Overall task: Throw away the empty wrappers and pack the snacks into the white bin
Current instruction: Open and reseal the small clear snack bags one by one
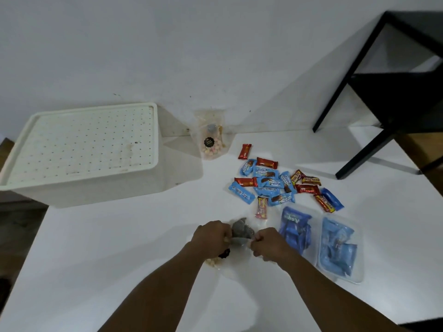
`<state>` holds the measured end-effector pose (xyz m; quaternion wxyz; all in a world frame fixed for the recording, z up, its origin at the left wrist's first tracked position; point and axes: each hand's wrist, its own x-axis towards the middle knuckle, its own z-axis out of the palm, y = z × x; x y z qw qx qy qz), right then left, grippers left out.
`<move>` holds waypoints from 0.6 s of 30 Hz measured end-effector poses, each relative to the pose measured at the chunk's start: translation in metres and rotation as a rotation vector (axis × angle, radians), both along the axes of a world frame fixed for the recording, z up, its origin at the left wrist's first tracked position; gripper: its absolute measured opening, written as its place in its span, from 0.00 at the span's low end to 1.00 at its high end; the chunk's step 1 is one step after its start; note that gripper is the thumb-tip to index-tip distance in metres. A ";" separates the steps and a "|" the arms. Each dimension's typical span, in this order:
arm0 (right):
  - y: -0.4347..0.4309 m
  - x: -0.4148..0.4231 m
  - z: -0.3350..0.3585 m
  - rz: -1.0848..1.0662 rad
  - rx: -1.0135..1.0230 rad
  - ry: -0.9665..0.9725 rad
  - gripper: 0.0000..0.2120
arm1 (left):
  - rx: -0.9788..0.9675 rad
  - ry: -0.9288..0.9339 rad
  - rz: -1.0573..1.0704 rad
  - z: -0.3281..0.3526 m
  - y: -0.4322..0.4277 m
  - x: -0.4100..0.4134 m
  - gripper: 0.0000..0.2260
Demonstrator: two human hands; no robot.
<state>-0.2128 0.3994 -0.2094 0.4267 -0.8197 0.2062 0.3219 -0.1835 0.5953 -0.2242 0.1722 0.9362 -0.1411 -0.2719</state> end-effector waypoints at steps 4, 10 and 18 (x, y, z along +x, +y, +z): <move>0.012 -0.003 0.015 0.025 0.098 -0.079 0.06 | -0.167 0.081 0.104 0.009 0.005 0.000 0.14; 0.024 0.034 0.060 0.233 0.101 -0.231 0.09 | -0.334 0.094 0.090 0.047 0.014 0.024 0.07; 0.028 0.086 0.134 0.197 0.219 -0.409 0.09 | -0.531 -0.094 0.341 0.114 0.024 0.060 0.05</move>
